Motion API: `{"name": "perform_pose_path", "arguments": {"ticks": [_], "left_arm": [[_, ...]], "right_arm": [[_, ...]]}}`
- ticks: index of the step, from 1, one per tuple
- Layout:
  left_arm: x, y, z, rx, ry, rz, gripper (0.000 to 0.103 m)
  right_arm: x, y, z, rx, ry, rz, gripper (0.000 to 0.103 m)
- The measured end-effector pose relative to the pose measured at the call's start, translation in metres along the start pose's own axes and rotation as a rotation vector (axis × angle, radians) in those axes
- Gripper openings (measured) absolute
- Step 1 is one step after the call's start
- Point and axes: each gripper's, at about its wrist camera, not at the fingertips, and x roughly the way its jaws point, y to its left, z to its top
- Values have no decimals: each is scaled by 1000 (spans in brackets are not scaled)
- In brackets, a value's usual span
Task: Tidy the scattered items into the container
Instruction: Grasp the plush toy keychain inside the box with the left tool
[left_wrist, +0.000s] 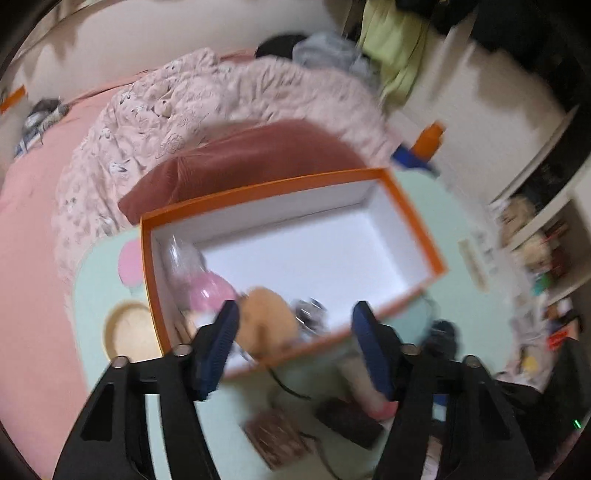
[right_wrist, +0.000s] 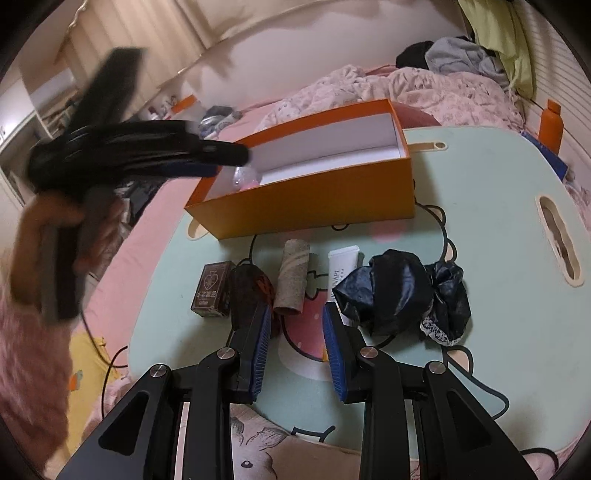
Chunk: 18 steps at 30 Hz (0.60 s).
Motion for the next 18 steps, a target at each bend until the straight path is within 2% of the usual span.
{"name": "perform_pose_path", "arguments": {"ticks": [2,4,7,9,13,16,18], "left_arm": [[18,3,11,-10,78,17,42],[33,6,15,-16,147,20,42],[48,6,14,7,217,76,42],[54,5,13,16,239,106,42],[64,2,10,24,255,117,43],[70,5,9,9,247,90,42],[68,5,8,10,233,75,38]], "right_arm": [[0,-2,-1,12,3,6,29],[-1,-5,-2,22,1,12,30],[-3,-6,-3,29,-4,20,32],[-3,-6,-3,32,-4,25,32],[-2,-7,-4,35,3,30,32],[-1,-7,-4,42,5,30,32],[-2,-7,-4,47,5,29,33]]}}
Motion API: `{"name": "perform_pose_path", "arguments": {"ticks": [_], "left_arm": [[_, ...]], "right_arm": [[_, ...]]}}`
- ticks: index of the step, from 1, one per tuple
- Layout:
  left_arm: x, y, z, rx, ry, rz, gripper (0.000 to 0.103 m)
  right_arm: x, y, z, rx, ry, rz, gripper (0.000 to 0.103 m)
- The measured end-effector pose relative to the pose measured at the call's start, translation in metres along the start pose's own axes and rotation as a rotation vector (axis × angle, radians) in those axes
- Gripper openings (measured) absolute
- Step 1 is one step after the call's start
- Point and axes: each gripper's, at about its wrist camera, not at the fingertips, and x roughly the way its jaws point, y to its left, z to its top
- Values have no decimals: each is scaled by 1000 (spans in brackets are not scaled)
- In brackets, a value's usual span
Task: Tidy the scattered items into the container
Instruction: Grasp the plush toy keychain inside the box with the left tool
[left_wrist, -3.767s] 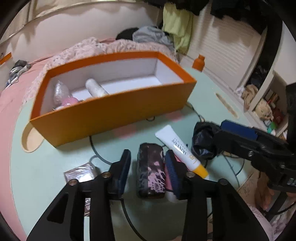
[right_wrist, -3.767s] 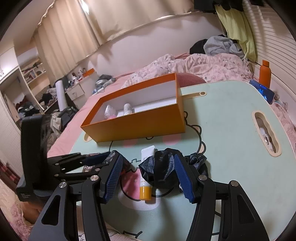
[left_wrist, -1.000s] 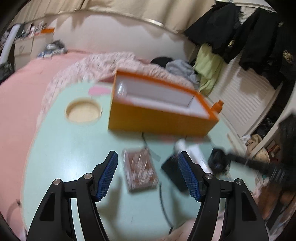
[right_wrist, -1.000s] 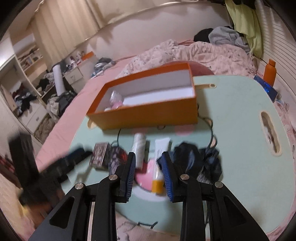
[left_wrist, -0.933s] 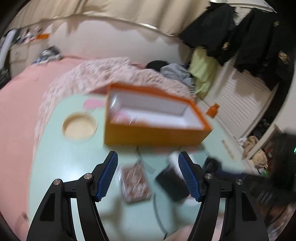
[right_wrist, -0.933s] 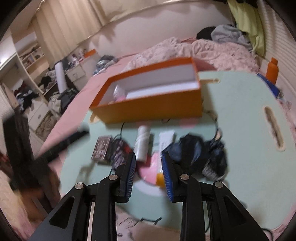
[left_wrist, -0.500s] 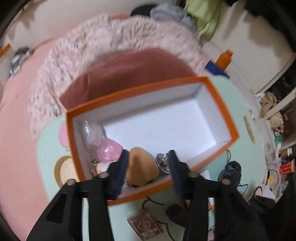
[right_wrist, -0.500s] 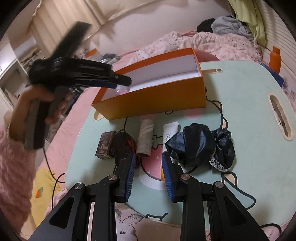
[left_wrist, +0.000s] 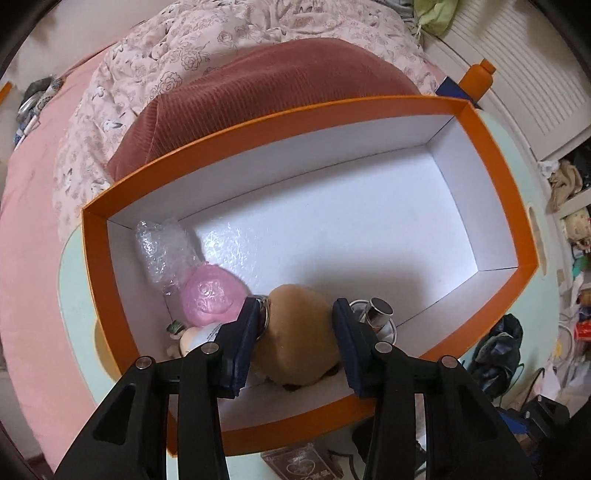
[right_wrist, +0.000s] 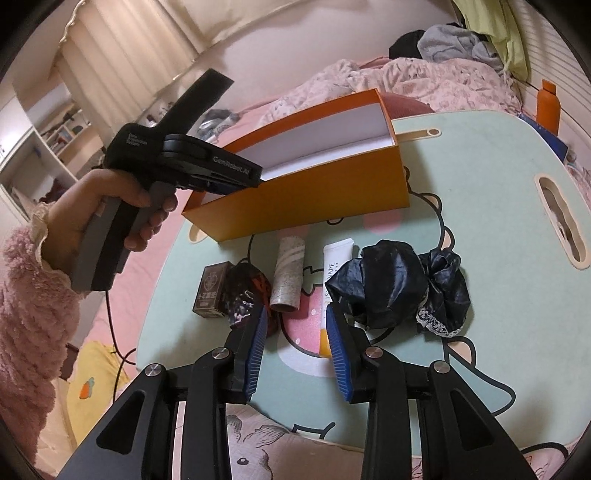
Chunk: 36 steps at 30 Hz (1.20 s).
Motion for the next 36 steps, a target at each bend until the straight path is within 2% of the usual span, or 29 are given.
{"name": "perform_pose_path", "arguments": {"ticks": [3,5,6,7,10,13,14,16,18,20,22,25,27,29,31,34,36], "left_arm": [[-7,0,-5,22,-61,-21,30],[-18,6,-6,1,-108,-63,25],[-27,10,-6,-15,-142,-90,5],[-39,13,-8,-25,-186,-111,0],[-80,15,-18,-34,-319,-182,0],[-106,13,-32,-25,-380,-234,0],[-109,11,-35,-9,-376,-230,0],[-101,7,-32,7,-308,-169,4],[-81,5,-25,1,-204,-95,38],[-62,4,-20,-13,-135,-99,45],[-43,0,-13,-8,-70,-108,45],[-20,-7,-6,1,-6,-35,45],[-13,-6,-4,-15,13,-59,59],[-8,-3,-1,-38,22,-69,60],[4,0,-2,-29,44,-61,58],[3,2,-5,-20,27,-89,49],[-2,4,-9,-24,4,-101,47]], "right_arm": [[1,0,0,4,3,1,33],[1,0,-1,4,4,2,33],[1,-1,0,4,4,2,33],[1,-1,0,4,5,2,33],[2,-1,-1,4,7,1,33],[3,-1,-1,4,13,0,34],[3,0,-1,3,14,0,34],[5,1,-2,1,20,-1,34],[6,1,-2,0,25,-2,34],[7,1,-3,1,27,-2,34],[7,0,-2,4,28,-1,34],[7,-2,-2,11,28,2,35],[6,-3,-2,17,25,4,37],[7,-5,-2,26,27,9,38],[7,-5,-2,30,30,11,38],[7,-6,-1,32,31,13,38],[7,-6,-2,32,32,12,38]]}}
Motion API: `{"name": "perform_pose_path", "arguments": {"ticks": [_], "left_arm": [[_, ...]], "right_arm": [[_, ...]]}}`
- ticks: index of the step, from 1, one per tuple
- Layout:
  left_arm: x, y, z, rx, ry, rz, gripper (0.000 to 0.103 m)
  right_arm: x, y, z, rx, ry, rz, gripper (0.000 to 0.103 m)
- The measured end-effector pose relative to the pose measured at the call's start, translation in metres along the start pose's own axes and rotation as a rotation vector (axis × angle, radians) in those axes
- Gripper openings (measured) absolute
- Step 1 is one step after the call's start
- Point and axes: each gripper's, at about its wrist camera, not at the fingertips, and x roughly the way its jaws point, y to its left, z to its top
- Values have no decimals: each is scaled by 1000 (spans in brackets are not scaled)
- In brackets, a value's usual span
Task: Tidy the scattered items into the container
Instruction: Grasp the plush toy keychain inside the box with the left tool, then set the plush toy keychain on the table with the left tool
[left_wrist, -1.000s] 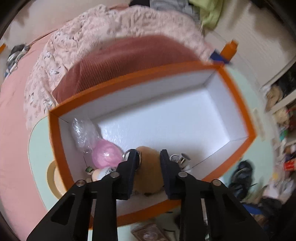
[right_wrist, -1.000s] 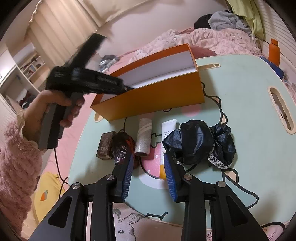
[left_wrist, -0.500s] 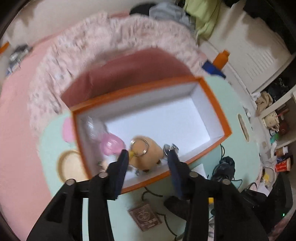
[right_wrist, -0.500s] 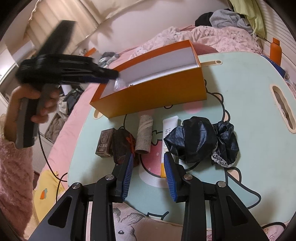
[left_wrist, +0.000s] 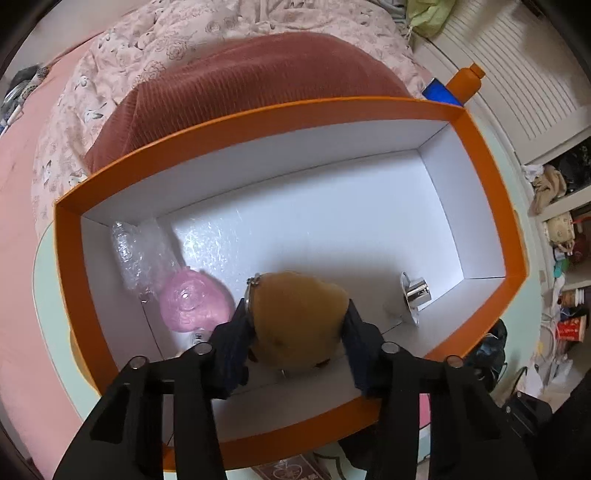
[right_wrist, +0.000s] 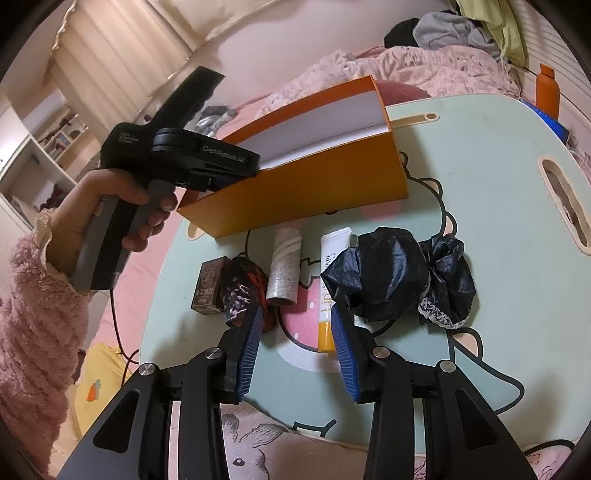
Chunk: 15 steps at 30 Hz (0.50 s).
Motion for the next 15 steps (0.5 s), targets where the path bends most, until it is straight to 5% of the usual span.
{"name": "perform_pose_path", "arguments": {"ticks": [10,15], "left_arm": [[-103,-10,-48,-12,-341,-246,47],[-106,-8,-94,-46,-405,-332,47]], "right_arm": [[0,1,0,-5,0,-6,38],[1,1,0,-5,2,-7,38]]}}
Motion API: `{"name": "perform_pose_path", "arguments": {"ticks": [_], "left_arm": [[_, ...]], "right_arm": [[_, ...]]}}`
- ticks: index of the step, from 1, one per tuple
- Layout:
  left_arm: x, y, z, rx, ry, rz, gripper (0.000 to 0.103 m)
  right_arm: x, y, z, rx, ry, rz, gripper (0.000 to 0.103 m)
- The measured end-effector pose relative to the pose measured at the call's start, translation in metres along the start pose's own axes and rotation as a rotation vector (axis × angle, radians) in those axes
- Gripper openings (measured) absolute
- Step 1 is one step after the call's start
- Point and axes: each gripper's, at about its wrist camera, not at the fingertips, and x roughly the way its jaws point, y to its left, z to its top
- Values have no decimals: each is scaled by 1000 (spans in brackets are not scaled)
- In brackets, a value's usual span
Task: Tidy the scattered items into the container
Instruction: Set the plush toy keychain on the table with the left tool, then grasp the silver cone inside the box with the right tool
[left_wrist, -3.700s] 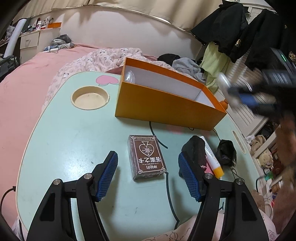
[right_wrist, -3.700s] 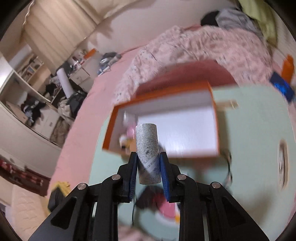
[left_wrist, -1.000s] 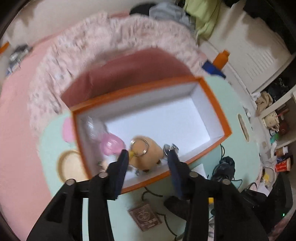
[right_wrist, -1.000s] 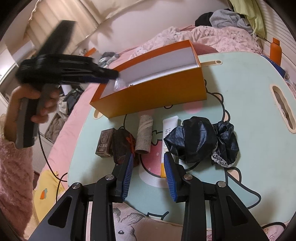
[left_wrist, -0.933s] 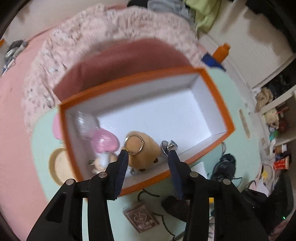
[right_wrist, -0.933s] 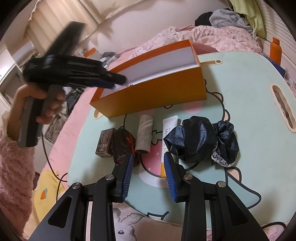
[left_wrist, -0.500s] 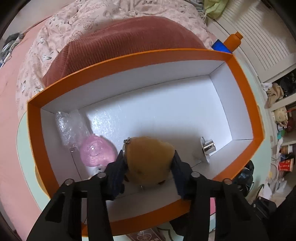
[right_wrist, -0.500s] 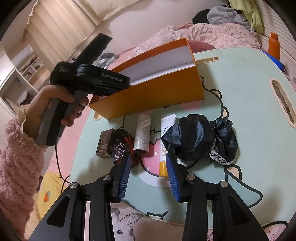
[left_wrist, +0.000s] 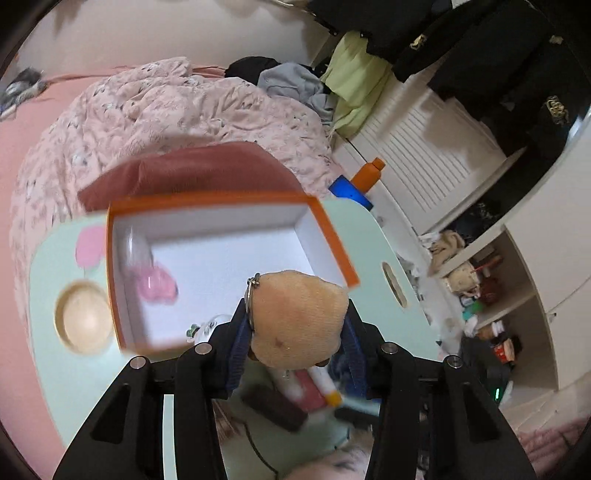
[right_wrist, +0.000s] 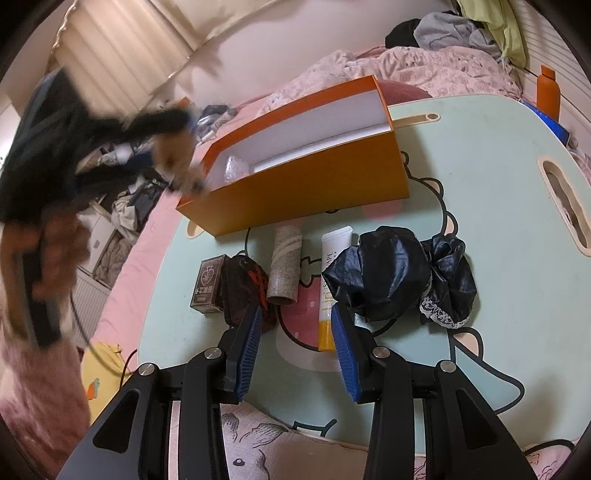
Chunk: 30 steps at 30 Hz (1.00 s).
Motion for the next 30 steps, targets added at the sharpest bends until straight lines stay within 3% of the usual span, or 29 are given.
{"name": "perform_pose_path", "arguments": {"ticks": [5,9,12,16,20,23,26,30], "left_arm": [[19,28,-54,-126,-8,8,48],[30,42,-76,-186,-85,73,52],[36,39,-81,-161,-128,80,59],[40,29,-92,-103,-174,125,60],[24,22,-102,-87,-284,199,63],[11,20,-112,-92,-377,246,71],[5,20,-117,-86,-415,261,72],[8,22,-115,-79,-398,257,72]], "right_arm": [[1,2,0,-7,8,-4,38],[1,3,1,-11,6,-10,38],[1,3,1,-10,10,-10,38],[-1,4,2,-16,12,-16,38],[-3,9,11,-53,1,-28,38],[-13,26,37,-138,-43,-48,38],[-18,43,86,-189,-38,-63,38],[27,47,166,-162,240,-73,38]]}}
